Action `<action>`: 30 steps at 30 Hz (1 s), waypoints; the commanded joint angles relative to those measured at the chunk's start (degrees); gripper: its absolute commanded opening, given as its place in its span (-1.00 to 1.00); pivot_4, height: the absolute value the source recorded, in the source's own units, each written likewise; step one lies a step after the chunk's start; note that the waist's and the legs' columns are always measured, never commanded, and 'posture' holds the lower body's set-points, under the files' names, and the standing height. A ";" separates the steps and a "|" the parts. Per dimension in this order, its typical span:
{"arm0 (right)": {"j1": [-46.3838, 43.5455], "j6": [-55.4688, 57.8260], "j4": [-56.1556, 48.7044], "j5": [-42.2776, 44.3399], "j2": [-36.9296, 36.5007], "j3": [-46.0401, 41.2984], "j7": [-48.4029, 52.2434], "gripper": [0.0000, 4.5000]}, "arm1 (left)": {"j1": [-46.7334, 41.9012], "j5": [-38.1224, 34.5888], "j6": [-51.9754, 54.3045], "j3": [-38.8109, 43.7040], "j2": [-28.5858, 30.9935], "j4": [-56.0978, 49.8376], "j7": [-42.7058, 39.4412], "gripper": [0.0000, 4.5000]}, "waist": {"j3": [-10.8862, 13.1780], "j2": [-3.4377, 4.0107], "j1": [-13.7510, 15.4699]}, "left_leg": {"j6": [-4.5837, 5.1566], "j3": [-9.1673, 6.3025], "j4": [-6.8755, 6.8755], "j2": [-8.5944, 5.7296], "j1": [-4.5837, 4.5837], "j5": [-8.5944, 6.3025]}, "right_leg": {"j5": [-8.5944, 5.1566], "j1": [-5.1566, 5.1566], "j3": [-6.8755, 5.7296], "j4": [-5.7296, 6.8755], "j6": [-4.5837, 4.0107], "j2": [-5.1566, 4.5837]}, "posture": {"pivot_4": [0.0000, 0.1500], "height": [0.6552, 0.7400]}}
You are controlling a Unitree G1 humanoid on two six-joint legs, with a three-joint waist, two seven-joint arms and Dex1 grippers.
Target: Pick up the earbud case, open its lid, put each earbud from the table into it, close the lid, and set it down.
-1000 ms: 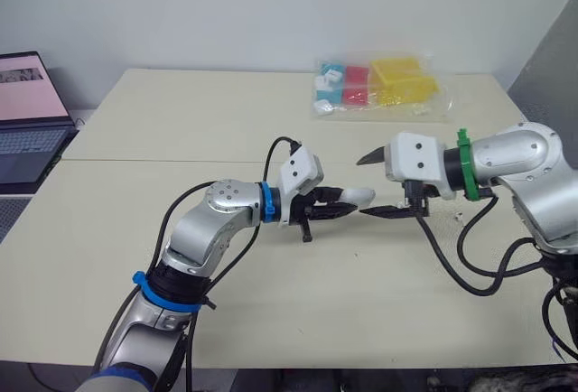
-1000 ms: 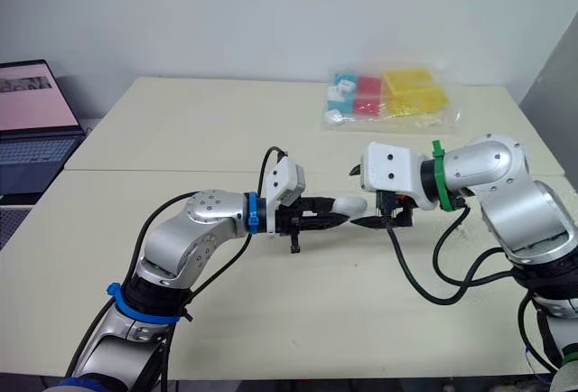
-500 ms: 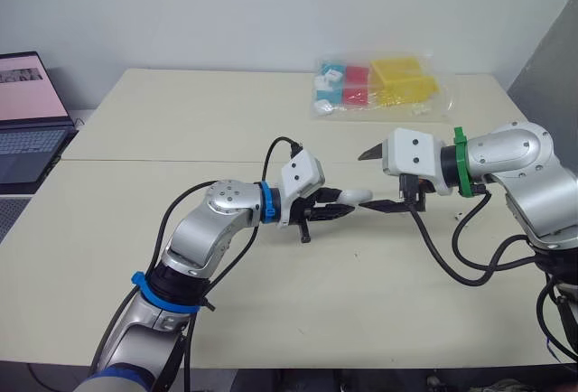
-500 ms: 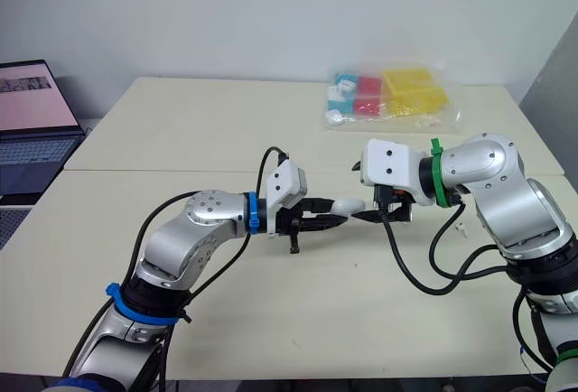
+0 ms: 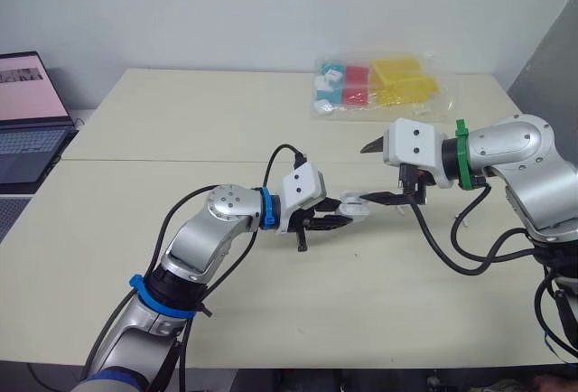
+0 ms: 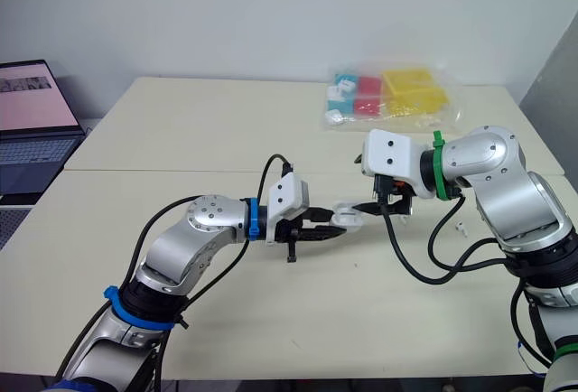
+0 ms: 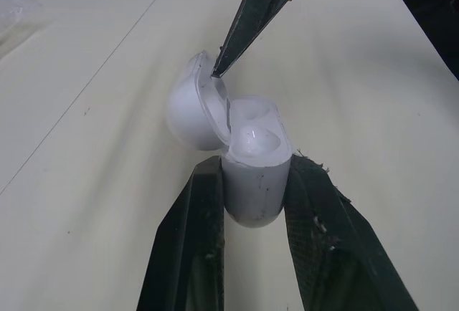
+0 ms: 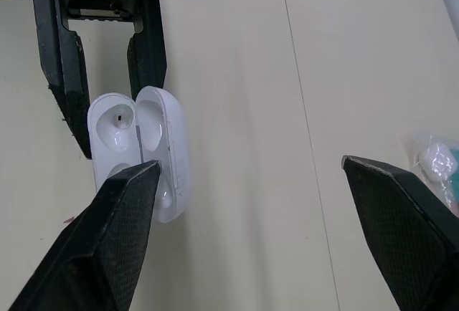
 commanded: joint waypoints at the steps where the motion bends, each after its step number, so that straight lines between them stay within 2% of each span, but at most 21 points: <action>1: -1.85 0.05 -0.61 1.27 -1.05 -2.17 0.99 0.88 | -0.08 0.42 -1.67 0.73 -0.09 -0.43 0.48 -0.65 | 0.00 0.00 0.00 | 0.00 0.00 0.00 0.00 0.00 0.00 | 0.00 0.00 0.00 0.00 0.00 0.00 | 1.00 1.00; 9: -3.63 6.52 4.24 6.48 -5.94 -8.36 3.21 0.88 | 2.45 1.69 -4.06 4.74 -0.45 0.73 6.11 -0.65 | 0.01 0.01 0.03 | 0.00 -0.02 0.00 0.00 -0.01 0.00 | 0.00 0.00 -0.01 -0.02 0.00 -0.02 | 1.00 1.00; 14: 1.70 14.07 4.35 9.09 -8.61 -13.96 -0.62 0.88 | 4.05 1.96 -7.08 7.32 -2.85 -0.11 10.69 -0.65 | 0.01 0.01 0.17 | 0.00 -0.01 -0.02 0.00 -0.03 0.00 | 0.00 0.00 0.02 -0.04 0.00 -0.04 | 1.00 1.00; 17: 8.64 18.53 2.26 9.88 -10.90 -17.70 -3.28 0.88 | 5.09 1.37 -8.35 7.73 -3.90 -1.20 11.43 -0.65 | 0.01 0.01 0.37 | 0.00 -0.01 -0.02 0.00 -0.05 0.00 | 0.00 0.01 0.01 -0.05 0.00 -0.05 | 1.00 1.00; 22: 17.80 24.95 1.65 7.96 -9.61 -21.20 -13.51 0.88 | 5.85 1.71 -9.92 6.01 -4.26 -2.02 10.29 -0.65 | 0.01 0.01 0.40 | 0.00 0.05 -0.02 0.00 -0.03 0.00 | 0.00 0.01 0.08 -0.04 0.00 -0.05 | 1.00 1.00; 30: 24.18 21.40 10.76 5.97 -3.59 -21.99 -23.34 0.88 | 6.36 1.77 -11.13 2.77 -4.56 -2.42 7.50 -0.65 | 0.01 0.01 0.02 | 0.01 0.22 -0.01 0.00 0.15 0.00 | -0.01 0.07 0.31 0.00 0.02 0.06 | 1.00 1.00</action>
